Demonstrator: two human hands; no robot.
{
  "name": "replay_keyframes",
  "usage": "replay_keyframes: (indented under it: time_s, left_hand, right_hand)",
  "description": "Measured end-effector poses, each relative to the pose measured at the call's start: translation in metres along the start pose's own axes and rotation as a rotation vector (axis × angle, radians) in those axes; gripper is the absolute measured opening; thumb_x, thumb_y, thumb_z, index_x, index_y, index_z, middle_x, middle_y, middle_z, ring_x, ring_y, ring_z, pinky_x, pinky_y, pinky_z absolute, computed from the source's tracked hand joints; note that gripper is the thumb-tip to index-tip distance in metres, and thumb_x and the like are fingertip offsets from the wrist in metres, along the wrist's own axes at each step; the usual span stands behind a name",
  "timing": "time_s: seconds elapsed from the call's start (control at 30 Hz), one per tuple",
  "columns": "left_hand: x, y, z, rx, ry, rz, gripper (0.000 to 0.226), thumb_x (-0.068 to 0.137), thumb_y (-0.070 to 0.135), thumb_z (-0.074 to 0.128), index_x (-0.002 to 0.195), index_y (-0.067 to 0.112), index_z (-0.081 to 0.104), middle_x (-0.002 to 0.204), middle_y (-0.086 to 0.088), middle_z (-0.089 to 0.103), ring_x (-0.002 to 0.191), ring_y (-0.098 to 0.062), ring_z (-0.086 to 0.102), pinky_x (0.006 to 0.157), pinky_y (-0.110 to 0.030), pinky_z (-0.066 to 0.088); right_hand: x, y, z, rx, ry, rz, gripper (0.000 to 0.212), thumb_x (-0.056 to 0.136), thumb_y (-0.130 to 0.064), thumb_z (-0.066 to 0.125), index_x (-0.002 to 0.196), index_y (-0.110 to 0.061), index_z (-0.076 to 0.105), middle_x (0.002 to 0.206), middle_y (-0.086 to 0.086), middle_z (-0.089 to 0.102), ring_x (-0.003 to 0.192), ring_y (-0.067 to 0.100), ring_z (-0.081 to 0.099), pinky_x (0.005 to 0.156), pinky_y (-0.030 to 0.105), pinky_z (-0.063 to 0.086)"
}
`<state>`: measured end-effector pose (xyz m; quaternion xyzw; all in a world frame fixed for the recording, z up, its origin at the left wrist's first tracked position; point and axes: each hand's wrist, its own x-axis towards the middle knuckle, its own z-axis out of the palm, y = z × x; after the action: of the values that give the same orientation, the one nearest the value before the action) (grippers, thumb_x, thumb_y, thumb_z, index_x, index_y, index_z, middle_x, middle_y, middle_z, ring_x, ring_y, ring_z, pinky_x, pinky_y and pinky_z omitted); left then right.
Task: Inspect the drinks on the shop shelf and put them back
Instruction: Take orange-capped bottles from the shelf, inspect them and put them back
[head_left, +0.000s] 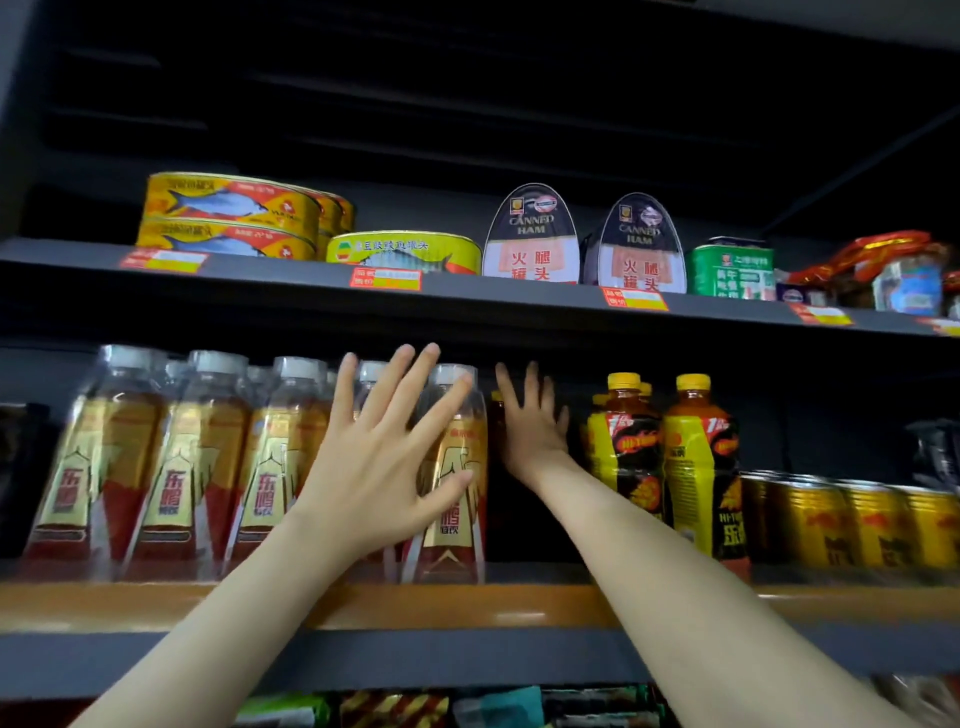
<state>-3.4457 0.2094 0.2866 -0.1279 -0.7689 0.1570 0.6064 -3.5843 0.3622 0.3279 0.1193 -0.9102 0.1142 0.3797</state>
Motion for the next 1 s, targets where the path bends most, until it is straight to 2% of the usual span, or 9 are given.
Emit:
replay_keyframes:
  time_s: [0.27,0.43,0.53,0.63,0.87,1.0]
  left_hand:
    - [0.000,-0.002,0.009,0.005,-0.043,0.109,0.073,0.092,0.061,0.031,0.151,0.018,0.033,0.156,-0.016,0.026,0.147,-0.029,0.018,0.117,-0.059,0.006]
    - [-0.003,-0.001,0.011,-0.025,-0.030,0.108,0.072,0.093,0.060,0.030,0.152,0.018,0.029,0.158,-0.015,0.024,0.147,-0.029,0.017,0.117,-0.059,0.007]
    - [-0.004,-0.001,0.014,-0.015,-0.008,0.103,0.071,0.094,0.061,0.028,0.152,0.019,0.027,0.157,-0.015,0.025,0.146,-0.029,0.019,0.118,-0.058,0.007]
    - [-0.003,-0.001,0.016,-0.002,0.004,0.107,0.070,0.095,0.060,0.027,0.151,0.019,0.028,0.156,-0.016,0.028,0.145,-0.030,0.022,0.117,-0.058,0.008]
    - [-0.004,0.000,0.015,0.006,0.027,0.109,0.070,0.094,0.059,0.029,0.151,0.018,0.030,0.154,-0.017,0.030,0.144,-0.031,0.024,0.117,-0.059,0.010]
    - [-0.004,0.002,0.013,-0.004,0.024,0.099,0.071,0.091,0.058,0.034,0.150,0.017,0.032,0.154,-0.018,0.032,0.143,-0.032,0.026,0.116,-0.059,0.012]
  right_hand:
    - [0.034,-0.010,0.020,0.085,-0.126,-0.009,0.103,0.091,-0.020,0.063,0.146,-0.044,-0.021,0.156,0.007,-0.031,0.145,0.041,-0.014,0.109,0.068,0.018]
    - [0.046,0.000,0.030,0.193,-0.186,0.028,0.100,0.094,-0.006,0.056,0.145,-0.047,-0.020,0.156,0.008,-0.032,0.145,0.045,-0.009,0.107,0.064,0.026]
    - [0.044,0.009,0.046,0.253,-0.207,-0.020,0.081,0.100,-0.005,0.042,0.150,-0.045,-0.008,0.158,0.011,-0.024,0.145,0.045,0.000,0.112,0.057,0.023]
    - [0.046,0.009,0.052,0.163,-0.259,0.006,0.077,0.099,-0.004,0.042,0.153,-0.040,0.001,0.157,0.013,-0.025,0.143,0.049,0.009,0.110,0.054,0.028]
    - [0.035,0.007,0.033,0.141,-0.258,0.084,0.068,0.098,-0.003,0.043,0.153,-0.033,0.016,0.156,0.023,-0.003,0.139,0.049,0.018,0.108,0.053,0.033]
    - [0.015,0.013,0.012,0.188,-0.185,0.069,0.063,0.096,-0.003,0.048,0.150,-0.029,0.025,0.151,0.021,0.010,0.132,0.046,0.032,0.105,0.047,0.038]
